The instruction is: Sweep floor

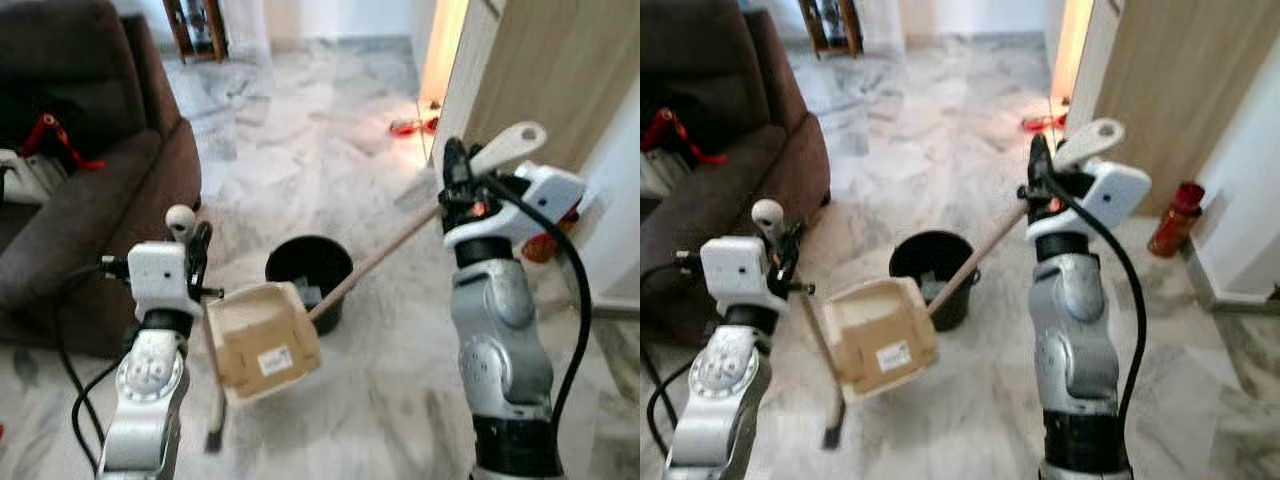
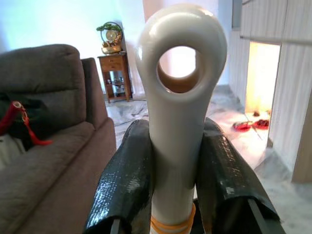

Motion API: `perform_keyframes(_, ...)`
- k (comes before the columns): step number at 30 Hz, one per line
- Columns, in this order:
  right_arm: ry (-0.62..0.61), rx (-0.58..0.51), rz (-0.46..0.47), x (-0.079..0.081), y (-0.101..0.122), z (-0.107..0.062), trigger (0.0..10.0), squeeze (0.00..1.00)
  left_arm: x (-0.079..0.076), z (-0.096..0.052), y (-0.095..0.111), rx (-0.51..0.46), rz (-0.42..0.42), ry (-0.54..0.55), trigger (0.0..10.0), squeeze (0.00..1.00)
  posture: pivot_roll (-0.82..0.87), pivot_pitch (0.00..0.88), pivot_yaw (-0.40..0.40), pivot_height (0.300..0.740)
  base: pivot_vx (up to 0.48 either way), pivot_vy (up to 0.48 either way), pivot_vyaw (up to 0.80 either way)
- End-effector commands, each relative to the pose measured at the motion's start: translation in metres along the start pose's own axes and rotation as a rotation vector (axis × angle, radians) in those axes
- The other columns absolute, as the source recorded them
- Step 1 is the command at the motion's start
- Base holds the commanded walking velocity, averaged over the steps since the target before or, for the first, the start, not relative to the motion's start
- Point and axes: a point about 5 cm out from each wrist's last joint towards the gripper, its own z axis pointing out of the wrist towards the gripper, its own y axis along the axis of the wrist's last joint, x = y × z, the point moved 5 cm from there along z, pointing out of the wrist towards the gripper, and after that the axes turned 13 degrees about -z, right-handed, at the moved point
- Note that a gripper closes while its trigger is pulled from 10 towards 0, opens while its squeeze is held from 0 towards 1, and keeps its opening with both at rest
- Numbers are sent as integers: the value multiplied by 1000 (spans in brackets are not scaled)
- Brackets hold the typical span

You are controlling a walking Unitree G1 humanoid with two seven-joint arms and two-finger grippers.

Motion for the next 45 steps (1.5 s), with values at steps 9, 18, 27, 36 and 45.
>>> perform_keyframes(9,29,-77,63,13,22,4,10000,0,-1,3,17,-70,8,-9,10000,0,-4,90,42,740,379,0,0)
perform_keyframes(18,23,-89,64,11,25,6,10000,0,0,3,18,-73,8,-2,10000,0,-2,97,37,740,380,0,0)
perform_keyframes(27,25,-92,67,11,26,7,10000,0,1,3,18,-74,7,6,10000,0,1,103,33,740,379,0,0)
perform_keyframes(36,26,-93,69,11,27,7,10000,0,2,2,18,-76,9,8,10000,0,2,109,31,740,380,0,0)
perform_keyframes(45,26,-91,80,15,26,7,10000,0,2,2,19,-78,10,9,10000,0,6,111,32,740,380,0,0)
